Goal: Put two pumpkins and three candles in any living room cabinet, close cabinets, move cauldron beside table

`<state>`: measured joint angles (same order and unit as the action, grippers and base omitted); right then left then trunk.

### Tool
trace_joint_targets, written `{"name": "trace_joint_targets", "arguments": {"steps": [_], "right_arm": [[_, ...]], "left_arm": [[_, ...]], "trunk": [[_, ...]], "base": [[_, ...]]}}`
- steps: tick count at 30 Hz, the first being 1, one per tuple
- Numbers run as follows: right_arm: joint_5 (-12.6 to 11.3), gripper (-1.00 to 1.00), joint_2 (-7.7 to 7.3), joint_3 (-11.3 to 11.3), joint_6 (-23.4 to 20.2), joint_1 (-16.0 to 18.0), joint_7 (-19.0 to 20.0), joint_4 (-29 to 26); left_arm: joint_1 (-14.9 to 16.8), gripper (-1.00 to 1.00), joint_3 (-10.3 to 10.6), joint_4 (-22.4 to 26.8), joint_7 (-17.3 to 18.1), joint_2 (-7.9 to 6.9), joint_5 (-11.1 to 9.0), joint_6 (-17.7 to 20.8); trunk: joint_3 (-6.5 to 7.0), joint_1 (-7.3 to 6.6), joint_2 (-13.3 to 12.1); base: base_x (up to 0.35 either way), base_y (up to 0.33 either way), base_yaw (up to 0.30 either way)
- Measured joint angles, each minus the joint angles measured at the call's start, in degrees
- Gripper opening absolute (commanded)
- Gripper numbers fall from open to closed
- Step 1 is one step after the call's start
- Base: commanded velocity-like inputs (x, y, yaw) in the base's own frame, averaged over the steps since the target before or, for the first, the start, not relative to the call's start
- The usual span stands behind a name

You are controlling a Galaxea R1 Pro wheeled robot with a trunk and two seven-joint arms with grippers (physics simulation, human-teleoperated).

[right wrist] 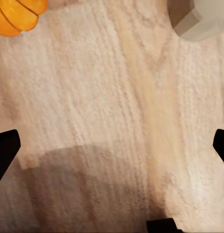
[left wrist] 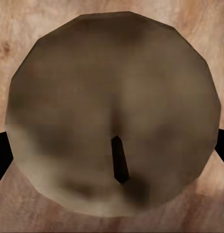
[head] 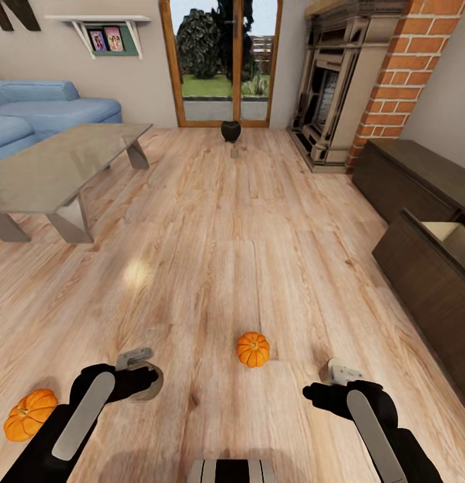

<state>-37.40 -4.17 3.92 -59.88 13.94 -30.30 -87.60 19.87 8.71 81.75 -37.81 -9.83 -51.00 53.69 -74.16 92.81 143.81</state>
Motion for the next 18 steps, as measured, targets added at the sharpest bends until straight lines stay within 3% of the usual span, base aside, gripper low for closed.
{"name": "trace_joint_targets", "arguments": {"steps": [4, 7, 9, 14, 18], "right_arm": [[-0.1, 1.00, 0.00, -0.1, 0.0, 0.0, -2.9, 0.0], [-1.4, 1.00, -0.04, -0.1, 0.0, 0.0, -6.7, 0.0], [-3.8, 1.00, -0.12, -0.1, 0.0, 0.0, -9.6, 0.1], [-12.2, 1.00, -0.20, -0.2, 0.0, 0.0, -15.5, 0.7], [-14.8, 1.00, -0.28, -0.2, 0.2, 0.0, -16.8, 1.6]], "left_arm": [[-0.5, -1.00, 0.2, 2.5, 0.0, 0.27, -0.1, 0.7], [-0.5, -1.00, 0.1, 3.7, 0.0, 1.44, -0.3, 1.4], [-0.6, -1.00, 0.1, 3.9, -0.1, 2.49, -0.3, 1.8], [-0.8, -1.00, 0.4, 4.3, -0.2, 5.53, -0.1, 2.3], [-1.0, -1.00, 0.4, 4.3, -0.2, 6.20, 0.1, 2.4]], "trunk": [[0.89, -0.10, -0.1], [1.55, -0.18, -0.1], [1.99, -0.23, -0.1], [3.10, -0.36, -0.2], [3.99, -0.46, -0.2]], "base": [[0.000, 0.000, 0.000], [0.000, 0.000, 0.000], [0.000, 0.000, 0.000], [0.000, 0.000, 0.000], [0.000, 0.000, 0.000]]}}
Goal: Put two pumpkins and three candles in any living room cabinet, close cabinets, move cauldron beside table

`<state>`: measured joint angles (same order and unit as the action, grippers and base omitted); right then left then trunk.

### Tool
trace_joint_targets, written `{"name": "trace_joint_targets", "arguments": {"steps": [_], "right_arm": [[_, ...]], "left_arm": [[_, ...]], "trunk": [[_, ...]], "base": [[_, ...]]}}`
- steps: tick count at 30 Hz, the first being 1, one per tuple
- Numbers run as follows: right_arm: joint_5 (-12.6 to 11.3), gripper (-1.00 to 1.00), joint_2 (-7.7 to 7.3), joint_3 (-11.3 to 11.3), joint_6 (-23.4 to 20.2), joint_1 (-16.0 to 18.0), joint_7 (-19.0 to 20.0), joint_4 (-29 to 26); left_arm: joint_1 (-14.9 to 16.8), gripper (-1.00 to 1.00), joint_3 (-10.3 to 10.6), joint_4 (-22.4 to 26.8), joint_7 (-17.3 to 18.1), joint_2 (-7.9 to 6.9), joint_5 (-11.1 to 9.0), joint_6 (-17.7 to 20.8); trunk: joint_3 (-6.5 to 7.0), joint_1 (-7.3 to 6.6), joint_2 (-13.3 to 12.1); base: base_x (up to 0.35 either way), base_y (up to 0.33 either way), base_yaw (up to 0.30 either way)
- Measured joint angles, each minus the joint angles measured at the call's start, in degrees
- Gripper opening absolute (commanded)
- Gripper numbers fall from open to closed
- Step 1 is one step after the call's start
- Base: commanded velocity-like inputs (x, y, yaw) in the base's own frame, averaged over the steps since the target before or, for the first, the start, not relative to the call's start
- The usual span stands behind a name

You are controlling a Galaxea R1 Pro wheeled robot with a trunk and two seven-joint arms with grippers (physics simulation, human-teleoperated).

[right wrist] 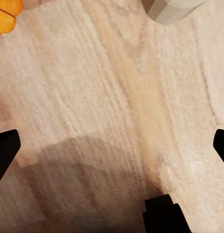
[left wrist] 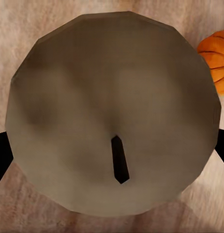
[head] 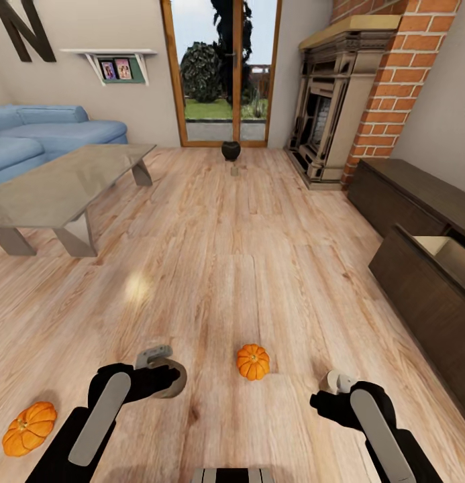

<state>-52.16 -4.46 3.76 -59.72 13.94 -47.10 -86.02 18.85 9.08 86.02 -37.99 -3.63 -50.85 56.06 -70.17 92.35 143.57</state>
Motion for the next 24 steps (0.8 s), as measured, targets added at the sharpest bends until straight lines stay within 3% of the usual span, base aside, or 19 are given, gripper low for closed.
{"name": "trace_joint_targets", "arguments": {"steps": [16, 24], "right_arm": [[-0.4, 1.00, -0.06, 0.0, 0.0, 0.0, -0.2, 0.8], [-1.0, 1.00, 0.02, 0.0, -0.1, 0.0, -0.2, 0.4]], "left_arm": [[-0.7, -1.00, 0.1, 0.3, 0.0, -0.18, 0.4, 0.1], [-0.7, -1.00, 0.1, 0.3, 0.0, -0.15, 0.3, 0.1]], "trunk": [[0.01, 0.00, 0.0], [0.01, 0.00, 0.0]], "base": [[0.000, -0.065, 0.000], [0.000, -0.229, 0.000]]}}
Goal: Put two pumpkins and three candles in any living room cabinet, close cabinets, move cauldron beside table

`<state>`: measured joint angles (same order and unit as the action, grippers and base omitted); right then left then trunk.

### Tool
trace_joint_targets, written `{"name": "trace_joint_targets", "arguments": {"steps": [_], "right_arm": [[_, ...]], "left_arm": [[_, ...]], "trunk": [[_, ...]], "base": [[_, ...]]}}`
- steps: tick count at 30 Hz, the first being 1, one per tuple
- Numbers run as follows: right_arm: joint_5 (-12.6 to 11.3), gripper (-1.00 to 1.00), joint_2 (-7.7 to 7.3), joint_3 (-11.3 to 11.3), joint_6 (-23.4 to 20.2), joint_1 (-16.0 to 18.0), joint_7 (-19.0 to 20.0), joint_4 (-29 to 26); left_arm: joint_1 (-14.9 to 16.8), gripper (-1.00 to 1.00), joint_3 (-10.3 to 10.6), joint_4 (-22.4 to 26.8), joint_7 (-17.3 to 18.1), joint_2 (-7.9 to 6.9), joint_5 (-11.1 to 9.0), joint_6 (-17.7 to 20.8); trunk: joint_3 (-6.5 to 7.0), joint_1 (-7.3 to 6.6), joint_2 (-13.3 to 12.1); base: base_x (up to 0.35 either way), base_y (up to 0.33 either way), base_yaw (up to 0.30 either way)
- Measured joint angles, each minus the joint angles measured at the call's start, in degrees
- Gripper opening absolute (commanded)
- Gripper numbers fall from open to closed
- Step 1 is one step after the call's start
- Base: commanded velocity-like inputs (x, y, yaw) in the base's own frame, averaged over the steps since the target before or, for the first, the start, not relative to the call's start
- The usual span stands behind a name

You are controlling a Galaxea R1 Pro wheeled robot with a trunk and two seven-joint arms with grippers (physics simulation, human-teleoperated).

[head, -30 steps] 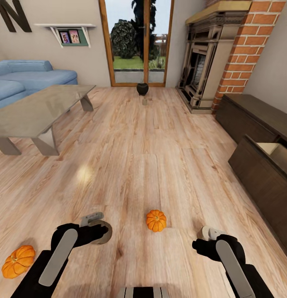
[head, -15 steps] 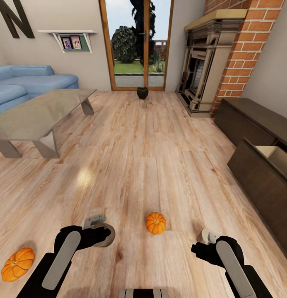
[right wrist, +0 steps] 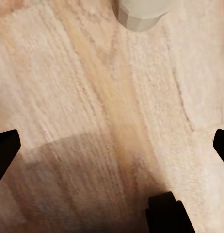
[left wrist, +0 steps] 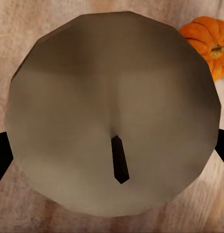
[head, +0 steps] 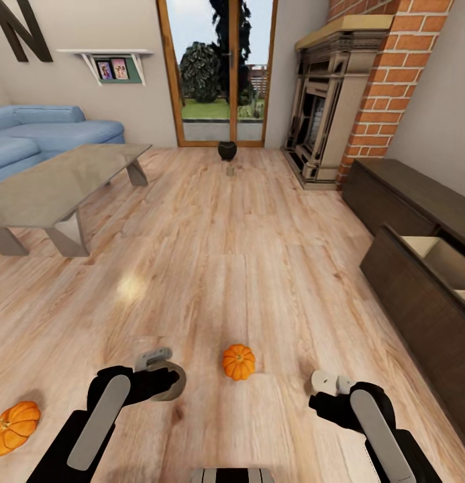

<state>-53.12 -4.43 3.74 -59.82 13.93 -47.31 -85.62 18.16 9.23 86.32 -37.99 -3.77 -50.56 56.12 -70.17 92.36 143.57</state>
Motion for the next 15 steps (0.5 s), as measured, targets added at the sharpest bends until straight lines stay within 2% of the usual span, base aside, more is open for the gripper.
{"name": "trace_joint_targets", "arguments": {"steps": [6, 11, 15], "right_arm": [[-2.8, 1.00, -0.22, 0.0, 0.0, 0.0, 0.0, 0.1], [-2.8, 1.00, -0.26, 0.1, 0.0, 0.0, -0.1, 0.0], [-2.5, 1.00, -0.15, 0.1, 0.1, 0.0, -0.1, 0.0]], "left_arm": [[0.0, -1.00, 0.0, 0.0, 0.0, -0.09, 0.2, 0.1], [0.0, -1.00, 0.0, 0.0, 0.0, -0.01, 0.1, 0.0], [0.0, -1.00, 0.0, 0.0, 0.0, 0.01, 0.3, 0.1]], "trunk": [[0.00, 0.00, 0.0], [0.00, 0.00, 0.0], [-0.01, 0.00, 0.0]], "base": [[0.000, -0.055, 0.000], [0.000, -0.216, -0.005], [0.000, -0.055, -0.066]]}}
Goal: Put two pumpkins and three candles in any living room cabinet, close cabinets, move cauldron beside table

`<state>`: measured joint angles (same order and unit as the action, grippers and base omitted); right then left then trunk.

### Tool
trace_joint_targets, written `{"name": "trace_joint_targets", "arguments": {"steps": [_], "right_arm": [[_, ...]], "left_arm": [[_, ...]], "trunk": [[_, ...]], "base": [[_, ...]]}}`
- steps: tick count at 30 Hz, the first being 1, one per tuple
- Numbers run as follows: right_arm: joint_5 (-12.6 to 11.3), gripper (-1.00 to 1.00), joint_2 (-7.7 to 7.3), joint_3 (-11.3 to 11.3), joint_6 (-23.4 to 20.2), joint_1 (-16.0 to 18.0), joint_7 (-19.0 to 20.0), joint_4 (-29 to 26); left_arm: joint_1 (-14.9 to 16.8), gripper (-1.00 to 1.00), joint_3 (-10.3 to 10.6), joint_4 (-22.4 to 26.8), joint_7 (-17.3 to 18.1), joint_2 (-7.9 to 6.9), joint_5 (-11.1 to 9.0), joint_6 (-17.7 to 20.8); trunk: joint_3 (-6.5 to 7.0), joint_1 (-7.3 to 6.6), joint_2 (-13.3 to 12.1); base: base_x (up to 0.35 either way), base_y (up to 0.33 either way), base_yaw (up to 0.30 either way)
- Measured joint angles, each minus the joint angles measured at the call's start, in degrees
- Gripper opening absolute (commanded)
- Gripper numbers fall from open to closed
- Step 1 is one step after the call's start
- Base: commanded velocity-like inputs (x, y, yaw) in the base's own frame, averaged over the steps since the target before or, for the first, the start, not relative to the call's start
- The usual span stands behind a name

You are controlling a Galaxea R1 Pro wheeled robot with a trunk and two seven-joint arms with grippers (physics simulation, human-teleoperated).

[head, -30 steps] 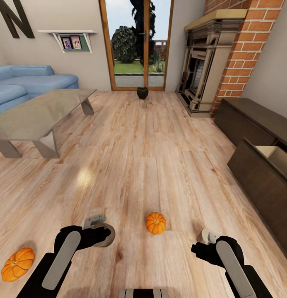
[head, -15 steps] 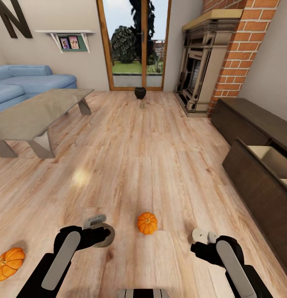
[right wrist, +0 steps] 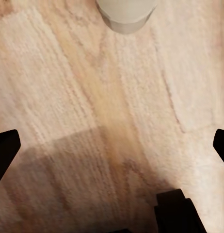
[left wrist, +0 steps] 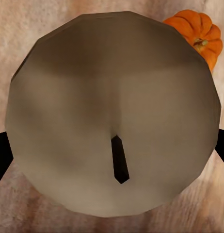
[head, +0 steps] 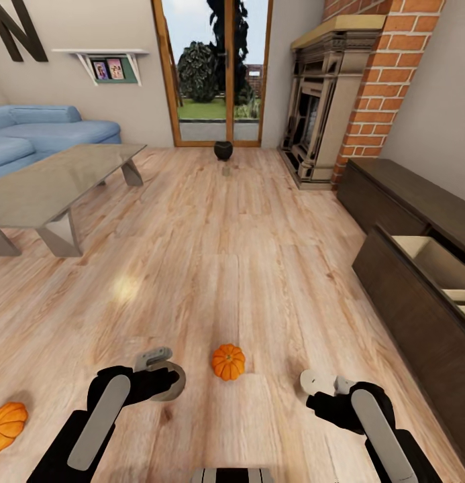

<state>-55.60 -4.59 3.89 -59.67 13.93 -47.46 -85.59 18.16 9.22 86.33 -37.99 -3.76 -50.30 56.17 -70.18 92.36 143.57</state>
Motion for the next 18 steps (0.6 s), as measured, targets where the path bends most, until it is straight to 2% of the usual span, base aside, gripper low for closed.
{"name": "trace_joint_targets", "arguments": {"steps": [13, 18], "right_arm": [[-0.2, 1.00, 0.18, 0.1, 0.2, 0.0, 0.0, 0.2], [-0.4, 1.00, 0.18, 0.1, 0.2, 0.0, 0.0, 0.3]], "left_arm": [[0.0, -1.00, 0.0, -0.1, 0.0, 0.21, -0.1, 0.0], [0.0, -1.00, 0.0, -0.1, 0.0, 0.21, -0.5, 0.0]], "trunk": [[-0.04, -0.01, 0.0], [-0.04, -0.01, 0.0]], "base": [[0.085, -0.084, -0.013], [0.081, 0.027, 0.000]]}}
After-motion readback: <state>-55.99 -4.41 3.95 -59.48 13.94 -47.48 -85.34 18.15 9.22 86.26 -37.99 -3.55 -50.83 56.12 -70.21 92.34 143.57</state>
